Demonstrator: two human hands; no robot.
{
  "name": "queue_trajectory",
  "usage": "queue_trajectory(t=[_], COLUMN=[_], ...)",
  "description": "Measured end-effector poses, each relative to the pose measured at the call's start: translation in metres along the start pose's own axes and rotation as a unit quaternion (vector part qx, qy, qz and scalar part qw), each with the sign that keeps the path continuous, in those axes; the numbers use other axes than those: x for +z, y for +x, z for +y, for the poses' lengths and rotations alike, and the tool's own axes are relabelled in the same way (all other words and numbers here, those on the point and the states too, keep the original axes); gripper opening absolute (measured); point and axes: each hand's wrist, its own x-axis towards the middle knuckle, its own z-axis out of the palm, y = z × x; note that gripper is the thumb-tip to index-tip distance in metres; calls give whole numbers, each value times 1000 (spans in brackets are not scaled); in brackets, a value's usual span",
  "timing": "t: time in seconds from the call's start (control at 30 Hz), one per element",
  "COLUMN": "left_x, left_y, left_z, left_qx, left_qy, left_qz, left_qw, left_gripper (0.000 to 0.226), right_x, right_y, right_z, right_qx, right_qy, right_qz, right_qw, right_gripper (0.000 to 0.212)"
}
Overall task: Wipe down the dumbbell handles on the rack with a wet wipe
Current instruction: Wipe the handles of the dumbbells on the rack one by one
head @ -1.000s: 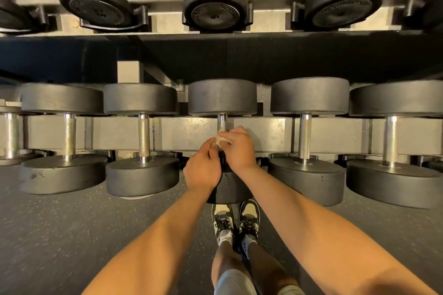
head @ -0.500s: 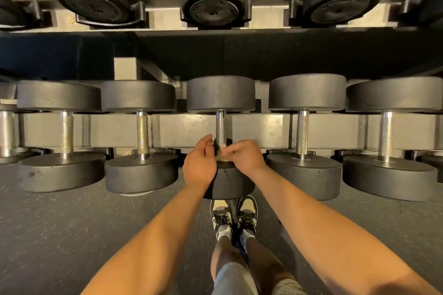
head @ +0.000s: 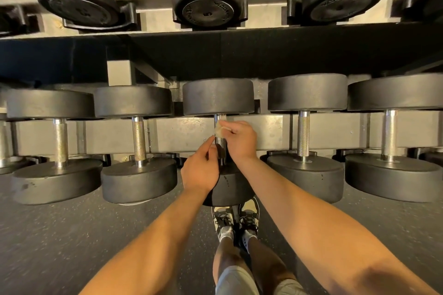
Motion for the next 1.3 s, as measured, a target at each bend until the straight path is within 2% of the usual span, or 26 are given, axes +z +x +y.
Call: queue_trajectory(t=[0.13, 0.33, 0.53, 0.77, 0.97, 1.17, 1.3], left_x=[-2, 1, -2, -2, -2, -1, -1], left_y=[-2, 0, -3, -1, -3, -1, -2], left_z=[0, -2, 2, 0, 1, -2, -4], left_qx=[0, -9, -9, -5, -9, -2, 16], left_qy=[-3, -27, -17, -13, -16, -26, -22], left_qz=[4, 16, 12, 3, 2, 12, 7], left_qw=[1000, 999, 1000, 1000, 1000, 1000, 1000], left_gripper=[40, 37, 37, 39, 39, 39, 40], right_x=[-12, 3, 1, 7, -1, 8, 3], right_y=[-13, 14, -13, -6, -14, 5, -6], right_z=[12, -6, 13, -7, 2, -15, -1], right_qx=[19, 29, 35, 23, 37, 17, 59], right_qy=[-31, 42, -25, -50, -107, -58, -95], right_qz=[-46, 42, -6, 40, -27, 32, -49], right_qw=[998, 998, 999, 998, 993, 998, 993], right_gripper=[25, 23, 21, 19, 19, 18, 17])
